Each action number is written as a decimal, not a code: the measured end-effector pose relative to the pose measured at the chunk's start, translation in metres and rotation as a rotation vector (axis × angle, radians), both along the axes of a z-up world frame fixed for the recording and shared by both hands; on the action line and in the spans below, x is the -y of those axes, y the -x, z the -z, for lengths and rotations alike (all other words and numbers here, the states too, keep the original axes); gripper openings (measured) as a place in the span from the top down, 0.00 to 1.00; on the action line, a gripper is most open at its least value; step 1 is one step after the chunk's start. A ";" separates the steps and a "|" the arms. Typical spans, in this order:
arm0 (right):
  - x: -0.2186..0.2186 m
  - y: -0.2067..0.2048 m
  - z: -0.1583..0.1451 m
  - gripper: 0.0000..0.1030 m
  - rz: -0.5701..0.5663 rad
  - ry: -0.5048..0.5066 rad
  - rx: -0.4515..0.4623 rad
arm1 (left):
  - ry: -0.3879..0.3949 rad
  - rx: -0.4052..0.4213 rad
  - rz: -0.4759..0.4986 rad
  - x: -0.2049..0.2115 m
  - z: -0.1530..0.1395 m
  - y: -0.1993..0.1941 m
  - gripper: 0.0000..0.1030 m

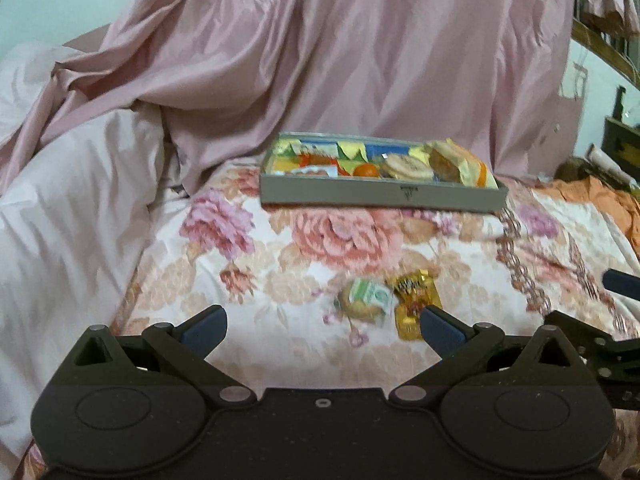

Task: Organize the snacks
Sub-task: 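Move both grippers toward the pastry pack and yellow duck-snack pack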

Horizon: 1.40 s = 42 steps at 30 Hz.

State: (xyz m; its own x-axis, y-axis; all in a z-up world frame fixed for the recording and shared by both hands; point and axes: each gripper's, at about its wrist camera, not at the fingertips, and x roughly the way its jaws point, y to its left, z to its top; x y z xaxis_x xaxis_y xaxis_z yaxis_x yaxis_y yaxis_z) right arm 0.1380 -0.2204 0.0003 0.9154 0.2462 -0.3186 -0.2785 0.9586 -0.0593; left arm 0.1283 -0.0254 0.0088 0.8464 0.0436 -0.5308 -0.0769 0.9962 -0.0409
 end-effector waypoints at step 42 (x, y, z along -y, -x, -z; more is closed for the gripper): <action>-0.037 -0.010 0.018 0.00 -0.081 0.282 -0.099 | -0.048 -0.081 0.214 0.014 0.053 -0.079 0.01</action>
State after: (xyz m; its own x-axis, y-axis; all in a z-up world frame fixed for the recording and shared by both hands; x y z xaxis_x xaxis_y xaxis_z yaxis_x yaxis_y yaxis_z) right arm 0.1477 -0.1832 -0.0180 0.8574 0.2065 -0.4714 -0.3711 0.8828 -0.2881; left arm 0.2074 -0.0395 -0.0444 0.7938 -0.1051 -0.5991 0.1350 0.9908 0.0051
